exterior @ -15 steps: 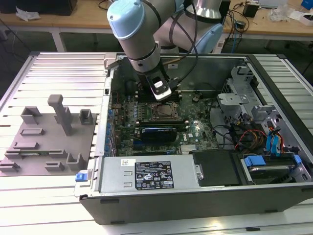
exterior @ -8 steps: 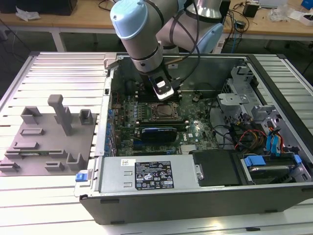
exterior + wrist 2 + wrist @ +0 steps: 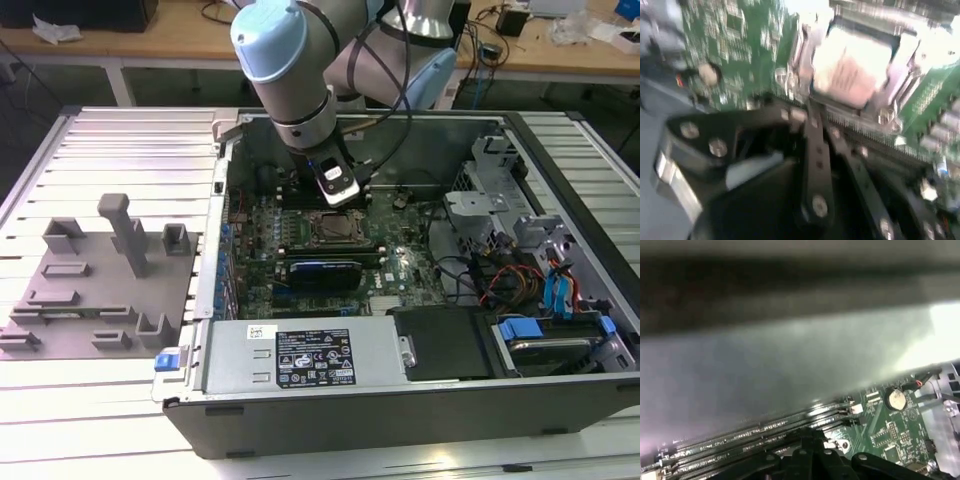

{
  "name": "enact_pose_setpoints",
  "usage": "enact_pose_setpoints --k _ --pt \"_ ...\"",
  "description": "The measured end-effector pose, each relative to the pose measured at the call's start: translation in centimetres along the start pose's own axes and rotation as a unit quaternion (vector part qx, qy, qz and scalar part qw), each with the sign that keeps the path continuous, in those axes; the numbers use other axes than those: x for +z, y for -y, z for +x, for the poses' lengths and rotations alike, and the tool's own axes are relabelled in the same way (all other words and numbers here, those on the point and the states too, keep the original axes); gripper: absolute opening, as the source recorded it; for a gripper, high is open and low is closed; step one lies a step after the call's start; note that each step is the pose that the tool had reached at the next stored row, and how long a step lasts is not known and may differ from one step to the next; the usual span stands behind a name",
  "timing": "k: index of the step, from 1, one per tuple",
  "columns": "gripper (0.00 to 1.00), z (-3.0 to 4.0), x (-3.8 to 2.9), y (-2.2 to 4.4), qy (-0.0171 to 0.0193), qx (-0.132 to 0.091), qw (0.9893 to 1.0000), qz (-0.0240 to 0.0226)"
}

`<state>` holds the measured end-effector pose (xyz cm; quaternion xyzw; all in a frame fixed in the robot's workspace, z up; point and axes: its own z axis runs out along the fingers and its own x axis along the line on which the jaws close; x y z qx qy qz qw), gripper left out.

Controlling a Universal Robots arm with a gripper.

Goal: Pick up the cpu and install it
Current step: 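Install the first cpu locking lever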

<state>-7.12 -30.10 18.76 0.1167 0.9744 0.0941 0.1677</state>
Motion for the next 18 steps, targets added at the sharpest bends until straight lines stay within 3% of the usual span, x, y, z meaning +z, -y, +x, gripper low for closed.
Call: enact_pose_setpoints --k 3,5,10,11,14,15,16,17,18 --pt "0.11 -0.13 -0.32 -0.11 0.0002 0.000 1.0000 -0.0006" --pt "0.11 -0.34 -1.02 -0.25 0.0000 0.000 1.0000 0.0000" --pt "0.11 -1.26 -3.83 -0.92 0.0001 0.000 1.0000 0.0002" --pt "0.11 -1.36 -4.12 -0.99 0.0002 0.001 1.0000 0.0004" --pt "0.11 -1.37 -4.14 -0.99 0.0007 0.000 1.0000 0.0027" --pt "0.11 -1.48 -4.06 -1.02 -0.0090 0.000 0.9999 0.0106" --pt "0.11 -1.61 -4.00 -1.05 -0.0190 0.001 0.9997 0.0162" --pt "0.11 -1.70 -3.96 -1.07 -0.0266 0.001 0.9994 0.0200" --pt "0.11 -1.84 -3.91 -1.09 -0.0395 0.002 0.9989 0.0266"
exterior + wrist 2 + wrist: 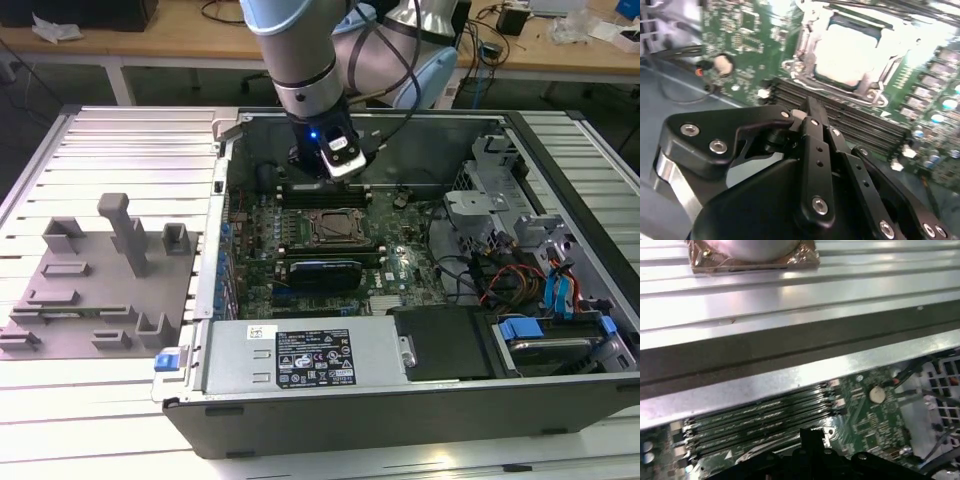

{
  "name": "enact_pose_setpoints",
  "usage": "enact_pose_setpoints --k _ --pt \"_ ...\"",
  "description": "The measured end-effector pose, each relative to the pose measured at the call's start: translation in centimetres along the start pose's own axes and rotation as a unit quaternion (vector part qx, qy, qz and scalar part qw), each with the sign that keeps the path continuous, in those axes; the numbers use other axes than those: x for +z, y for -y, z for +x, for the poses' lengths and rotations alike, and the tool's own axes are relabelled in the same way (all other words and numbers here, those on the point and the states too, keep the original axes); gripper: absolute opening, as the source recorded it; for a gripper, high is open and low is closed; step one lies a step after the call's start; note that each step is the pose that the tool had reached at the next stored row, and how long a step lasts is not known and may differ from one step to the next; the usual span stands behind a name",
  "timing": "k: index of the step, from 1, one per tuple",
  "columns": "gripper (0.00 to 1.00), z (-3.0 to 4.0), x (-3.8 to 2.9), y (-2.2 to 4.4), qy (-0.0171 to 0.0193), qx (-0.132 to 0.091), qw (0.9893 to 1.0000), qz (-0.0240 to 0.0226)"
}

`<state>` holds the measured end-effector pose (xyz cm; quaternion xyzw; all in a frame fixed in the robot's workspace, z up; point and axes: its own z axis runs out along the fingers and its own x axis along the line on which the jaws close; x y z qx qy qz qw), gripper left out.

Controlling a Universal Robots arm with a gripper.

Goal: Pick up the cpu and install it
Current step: 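Install the first cpu locking lever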

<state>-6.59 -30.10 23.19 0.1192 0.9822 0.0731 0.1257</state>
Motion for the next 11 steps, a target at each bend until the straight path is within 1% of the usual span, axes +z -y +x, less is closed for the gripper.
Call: enact_pose_setpoints --k 1,2,3,4,5,8,9,10,11 --pt "0.11 -0.13 0.04 -0.03 -0.0119 0.001 0.9999 0.0061" --pt "0.11 -0.23 0.07 -0.05 -0.0200 0.001 0.9997 0.0103" --pt "0.11 -0.37 0.11 -0.09 -0.0315 0.002 0.9994 0.0164" --pt "0.11 -0.48 0.14 -0.11 -0.0391 0.002 0.9990 0.0205" --pt "0.11 -0.57 0.17 -0.13 -0.0434 0.002 0.9987 0.0267" --pt "0.11 -0.58 0.17 -0.13 -0.0434 0.002 0.9987 0.0268" --pt "0.11 -0.64 0.19 -0.15 -0.0436 0.001 0.9986 0.0288" --pt "0.11 -0.70 0.21 -0.16 -0.0441 0.001 0.9985 0.0329" --pt "0.11 -0.87 0.25 -0.19 -0.0462 0.000 0.9982 0.0393"
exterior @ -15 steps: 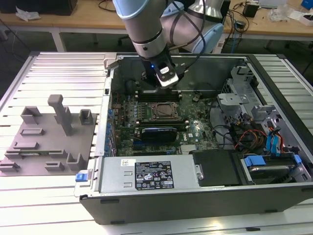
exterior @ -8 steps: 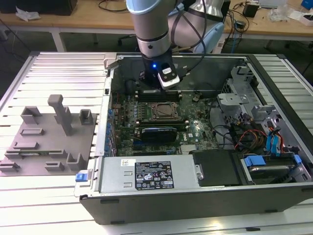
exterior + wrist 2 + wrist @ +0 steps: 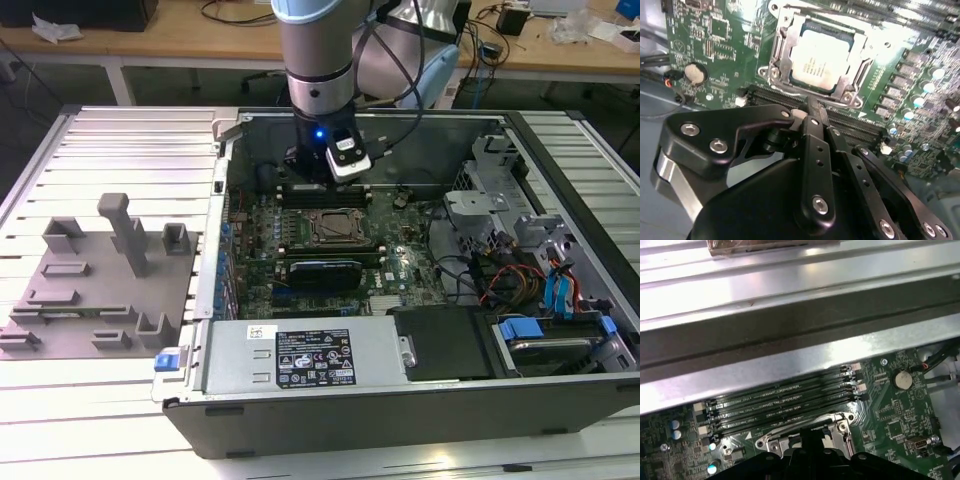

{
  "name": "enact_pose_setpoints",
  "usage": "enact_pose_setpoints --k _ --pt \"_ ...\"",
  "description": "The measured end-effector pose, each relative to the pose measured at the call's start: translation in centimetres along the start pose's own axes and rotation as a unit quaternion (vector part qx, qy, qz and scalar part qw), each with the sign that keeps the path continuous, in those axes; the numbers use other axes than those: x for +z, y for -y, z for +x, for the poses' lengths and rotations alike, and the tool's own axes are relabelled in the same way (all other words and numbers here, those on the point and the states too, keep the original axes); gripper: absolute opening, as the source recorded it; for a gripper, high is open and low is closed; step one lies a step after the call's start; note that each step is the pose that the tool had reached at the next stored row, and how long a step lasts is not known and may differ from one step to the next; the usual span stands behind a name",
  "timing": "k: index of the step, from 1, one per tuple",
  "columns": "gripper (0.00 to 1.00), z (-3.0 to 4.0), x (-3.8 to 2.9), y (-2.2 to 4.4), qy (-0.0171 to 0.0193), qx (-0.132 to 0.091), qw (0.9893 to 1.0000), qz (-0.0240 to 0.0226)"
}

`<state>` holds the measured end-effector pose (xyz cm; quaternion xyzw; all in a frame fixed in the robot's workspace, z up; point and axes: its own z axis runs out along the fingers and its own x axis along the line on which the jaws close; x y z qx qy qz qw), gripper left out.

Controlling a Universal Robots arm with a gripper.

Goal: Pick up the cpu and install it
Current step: 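Install the first cpu locking lever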

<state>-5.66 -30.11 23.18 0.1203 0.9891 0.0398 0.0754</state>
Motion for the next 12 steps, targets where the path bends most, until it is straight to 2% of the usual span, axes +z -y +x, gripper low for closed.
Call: enact_pose_setpoints --k 2,4,6,7,9,10,12 --pt "0.11 -0.32 0.05 -0.06 -0.0059 -0.001 0.9999 0.0091" --pt "0.11 -0.73 0.11 -0.07 -0.0142 -0.001 0.9998 0.0168" --pt "0.11 -1.33 0.16 0.19 -0.0262 -0.001 0.9993 0.0260" --pt "0.11 -1.58 0.18 0.38 -0.0307 -0.001 0.9991 0.0293" --pt "0.11 -1.84 0.19 0.64 -0.0361 -0.001 0.9988 0.0334" --pt "0.11 -2.03 0.20 0.87 -0.0406 -0.001 0.9985 0.0366" --pt "0.11 -2.41 0.20 1.40 -0.0520 -0.002 0.9976 0.0462"
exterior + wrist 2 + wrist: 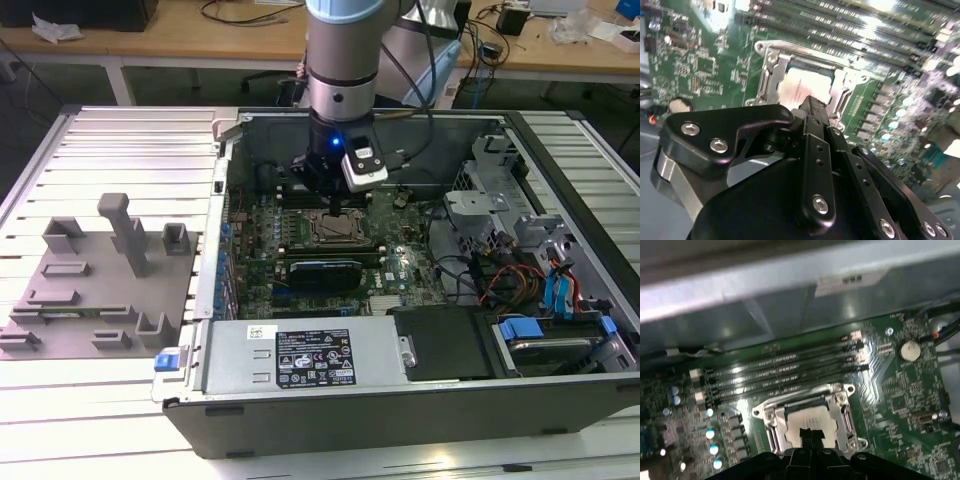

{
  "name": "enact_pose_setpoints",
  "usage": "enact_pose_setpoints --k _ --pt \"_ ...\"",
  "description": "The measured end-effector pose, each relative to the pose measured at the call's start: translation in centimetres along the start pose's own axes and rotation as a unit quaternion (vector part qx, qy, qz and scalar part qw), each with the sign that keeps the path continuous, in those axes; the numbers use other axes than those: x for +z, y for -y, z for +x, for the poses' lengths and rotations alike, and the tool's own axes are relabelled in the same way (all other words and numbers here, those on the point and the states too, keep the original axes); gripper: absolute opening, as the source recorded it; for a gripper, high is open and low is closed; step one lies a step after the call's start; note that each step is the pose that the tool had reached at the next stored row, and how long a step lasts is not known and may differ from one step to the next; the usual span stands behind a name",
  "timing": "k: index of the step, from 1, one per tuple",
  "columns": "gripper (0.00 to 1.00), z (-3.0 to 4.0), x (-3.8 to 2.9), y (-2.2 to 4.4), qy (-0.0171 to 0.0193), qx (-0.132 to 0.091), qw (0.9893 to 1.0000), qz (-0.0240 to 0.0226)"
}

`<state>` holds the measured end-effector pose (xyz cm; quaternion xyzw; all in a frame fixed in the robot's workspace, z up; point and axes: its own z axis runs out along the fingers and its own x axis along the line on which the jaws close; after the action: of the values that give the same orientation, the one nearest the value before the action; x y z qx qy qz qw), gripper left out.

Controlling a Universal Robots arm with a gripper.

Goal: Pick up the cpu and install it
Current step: 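Install the first cpu locking lever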

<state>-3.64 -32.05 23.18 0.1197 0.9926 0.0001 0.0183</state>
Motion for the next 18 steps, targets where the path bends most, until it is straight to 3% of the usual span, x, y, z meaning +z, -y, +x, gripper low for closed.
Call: enact_pose_setpoints --k 2,4,6,10,13,18 --pt "0.11 -0.20 0.01 0.18 -0.0048 0.000 1.0000 0.0036" --pt "0.11 -1.12 0.05 0.33 -0.0121 0.000 0.9999 0.0065" --pt "0.11 -1.72 0.08 0.46 -0.0155 0.000 0.9999 0.0076" --pt "0.11 -1.86 0.08 0.55 -0.0163 -0.013 0.9998 0.0080" --pt "0.11 -1.86 0.02 0.57 -0.0163 -0.035 0.9992 0.0077" --pt "0.11 -1.88 -0.61 0.56 -0.0161 -0.051 0.9985 0.0071"
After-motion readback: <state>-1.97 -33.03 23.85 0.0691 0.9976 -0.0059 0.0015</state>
